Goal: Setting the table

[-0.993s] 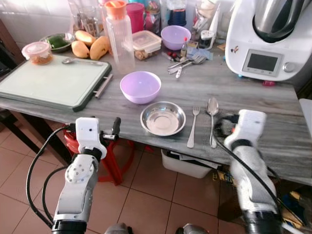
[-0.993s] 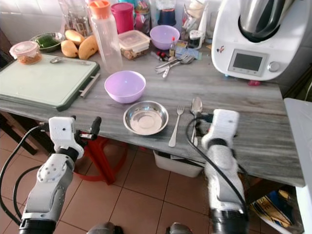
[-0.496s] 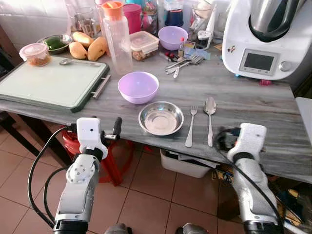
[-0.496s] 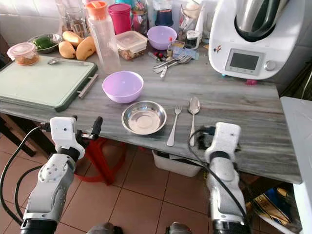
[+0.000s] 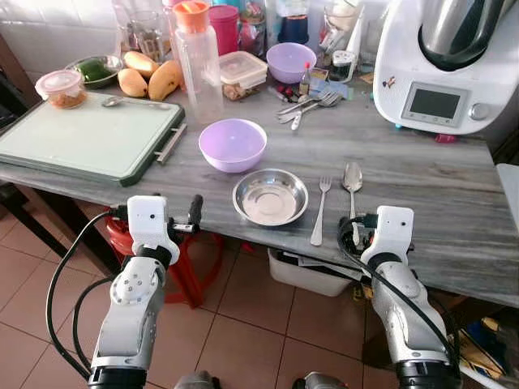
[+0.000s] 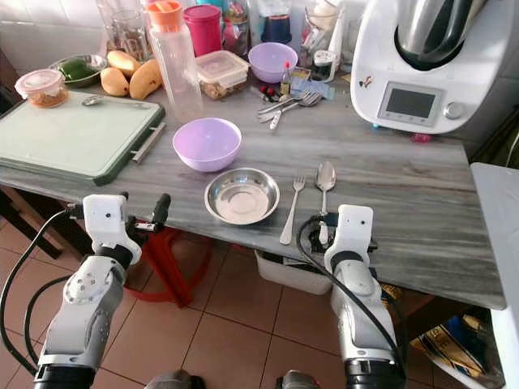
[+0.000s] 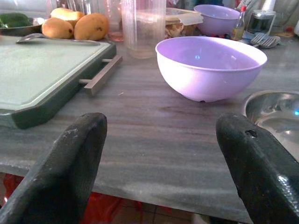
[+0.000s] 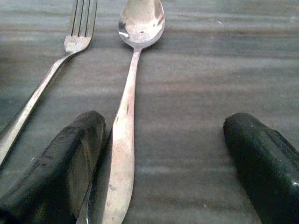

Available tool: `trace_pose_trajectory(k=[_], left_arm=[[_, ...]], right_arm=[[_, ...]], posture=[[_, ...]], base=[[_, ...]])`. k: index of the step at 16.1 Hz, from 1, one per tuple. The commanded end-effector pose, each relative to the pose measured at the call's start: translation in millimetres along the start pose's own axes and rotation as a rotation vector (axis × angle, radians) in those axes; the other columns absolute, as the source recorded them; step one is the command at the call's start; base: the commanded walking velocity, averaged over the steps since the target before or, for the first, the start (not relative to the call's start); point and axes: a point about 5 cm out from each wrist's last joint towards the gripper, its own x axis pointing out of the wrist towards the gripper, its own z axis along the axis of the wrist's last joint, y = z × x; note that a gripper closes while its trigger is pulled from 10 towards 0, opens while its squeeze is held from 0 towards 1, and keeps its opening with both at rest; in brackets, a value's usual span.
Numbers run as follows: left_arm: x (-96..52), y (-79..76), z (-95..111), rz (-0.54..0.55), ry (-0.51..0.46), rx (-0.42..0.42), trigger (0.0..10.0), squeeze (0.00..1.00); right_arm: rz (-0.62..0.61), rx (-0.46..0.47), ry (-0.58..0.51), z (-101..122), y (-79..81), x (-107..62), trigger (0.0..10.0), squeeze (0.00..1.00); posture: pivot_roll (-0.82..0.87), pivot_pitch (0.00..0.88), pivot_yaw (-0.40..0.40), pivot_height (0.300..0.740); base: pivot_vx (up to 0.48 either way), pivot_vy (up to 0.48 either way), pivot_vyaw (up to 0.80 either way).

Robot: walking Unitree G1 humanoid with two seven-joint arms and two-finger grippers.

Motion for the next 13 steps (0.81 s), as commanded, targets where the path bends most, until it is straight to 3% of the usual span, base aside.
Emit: trace_pose_trajectory(k=[1, 11, 13], left_arm=[[-0.8, 1.5, 3.3, 0.002, -0.006, 0.014, 10.0, 0.0], [0.2, 1.0, 3.5, 0.002, -0.005, 0.015, 10.0, 0.0], [0.5, 1.1, 3.3, 0.004, -0.007, 0.013, 10.0, 0.0]], right_arm=[[-0.001, 0.02, 0.044, -6.8, -0.4, -1.0, 10.0, 0.0], [0.029, 0.092, 0.079, -4.9, 7.7, -6.5, 10.0, 0.0], [0.053, 0.019, -0.005, 5.0, 9.6, -6.5, 10.0, 0.0]], posture=[[-0.02, 0.0, 0.032, 0.74], [-0.03, 0.0, 0.03, 0.74], [-0.03, 0.0, 0.03, 0.74]], base=[[0.0, 0.0, 0.0], [0.0, 0.0, 0.0], [0.0, 0.0, 0.0]])
